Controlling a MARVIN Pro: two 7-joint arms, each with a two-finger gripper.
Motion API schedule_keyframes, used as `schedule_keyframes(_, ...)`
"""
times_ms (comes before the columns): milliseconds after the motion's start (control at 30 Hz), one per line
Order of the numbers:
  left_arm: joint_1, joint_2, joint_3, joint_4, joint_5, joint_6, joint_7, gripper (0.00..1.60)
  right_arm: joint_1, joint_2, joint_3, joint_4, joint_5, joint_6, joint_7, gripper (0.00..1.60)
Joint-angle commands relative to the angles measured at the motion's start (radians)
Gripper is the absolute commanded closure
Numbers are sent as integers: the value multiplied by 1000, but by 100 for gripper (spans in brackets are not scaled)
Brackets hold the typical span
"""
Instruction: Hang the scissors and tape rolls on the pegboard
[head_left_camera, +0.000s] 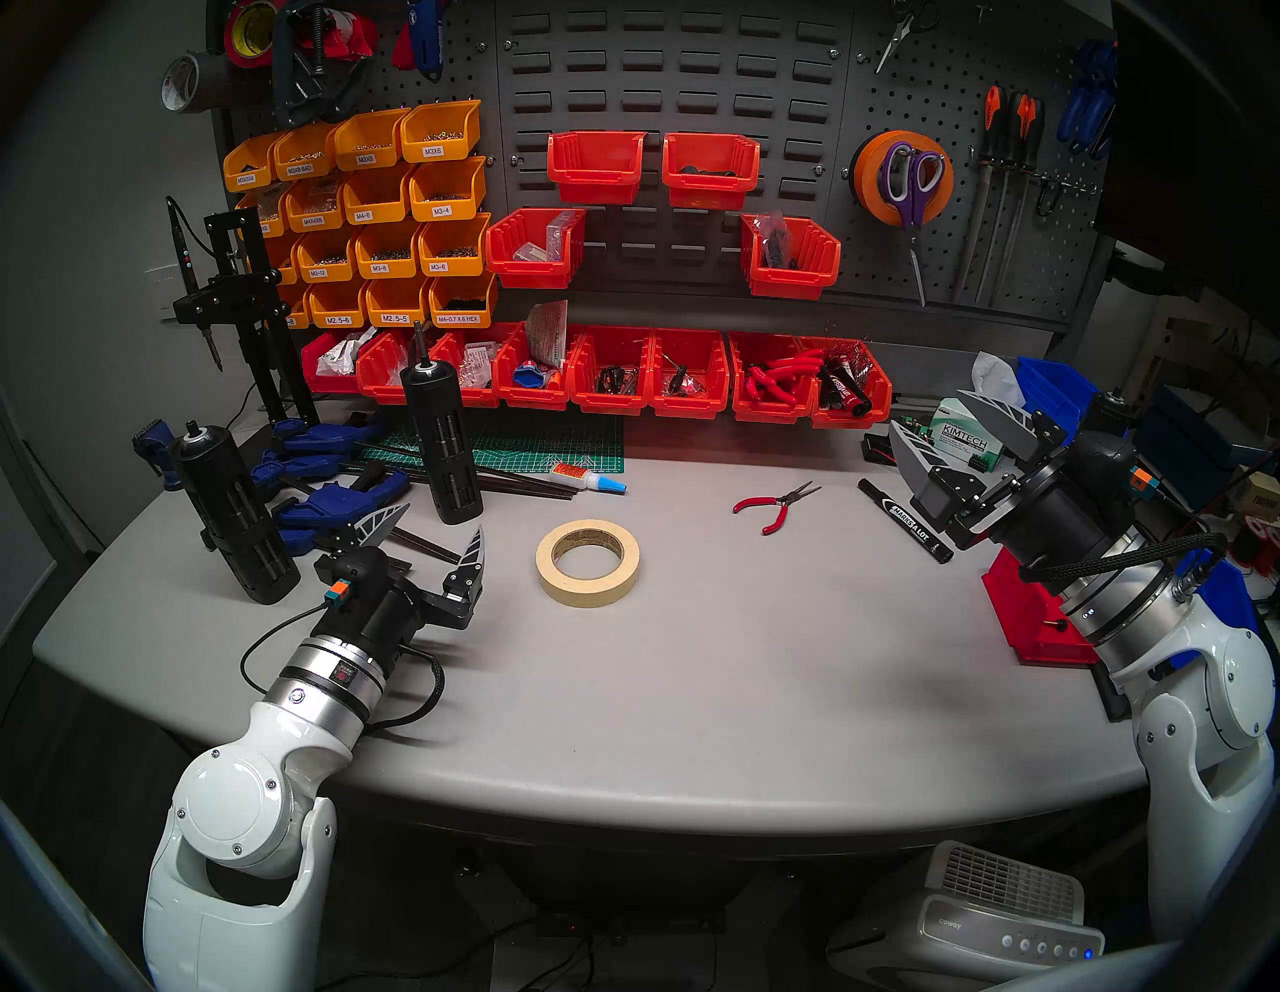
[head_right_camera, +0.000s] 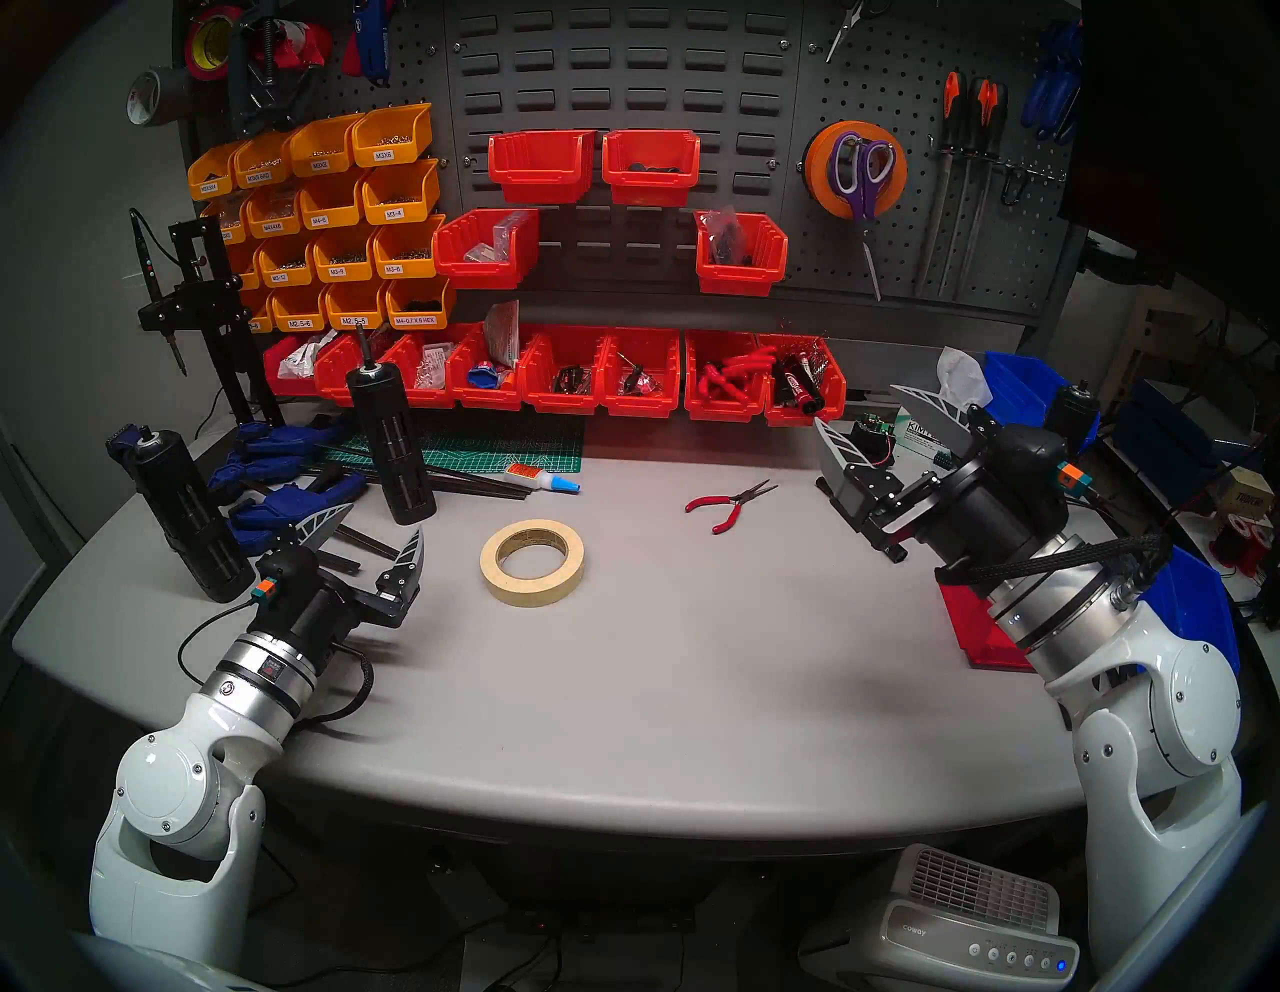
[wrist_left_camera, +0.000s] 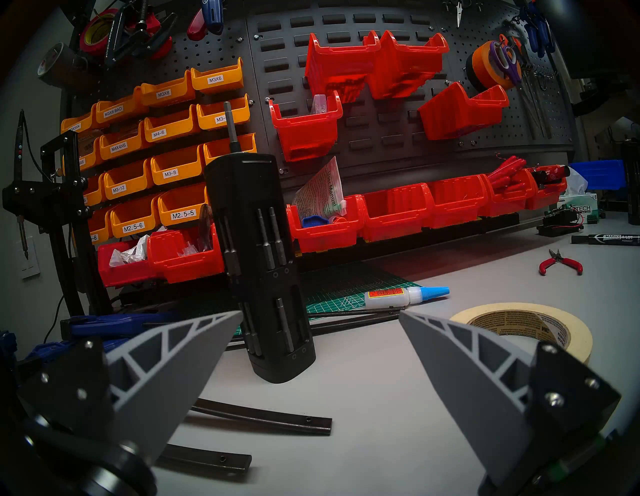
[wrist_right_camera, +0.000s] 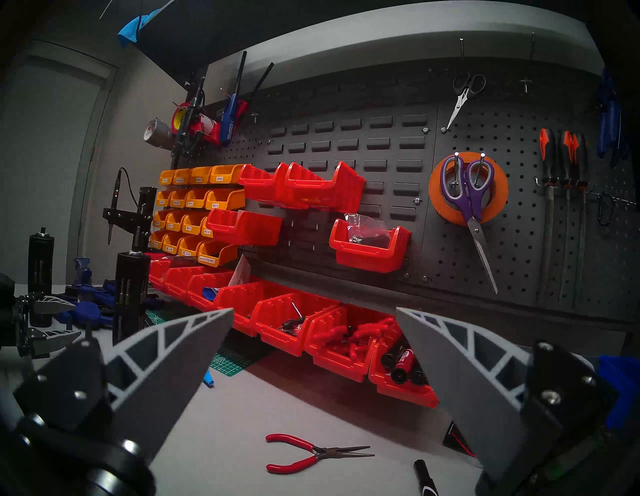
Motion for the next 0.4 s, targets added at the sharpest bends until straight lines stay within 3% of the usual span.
schedule_keyframes(0,-1,0,2,-14,0,-6,-1,0,13,-12,0,-19,-1,-25,-2,0)
schedule_keyframes(367,-1,0,2,-14,0,-6,-1,0,17,-25,-5,-19,-14,-31,3,0)
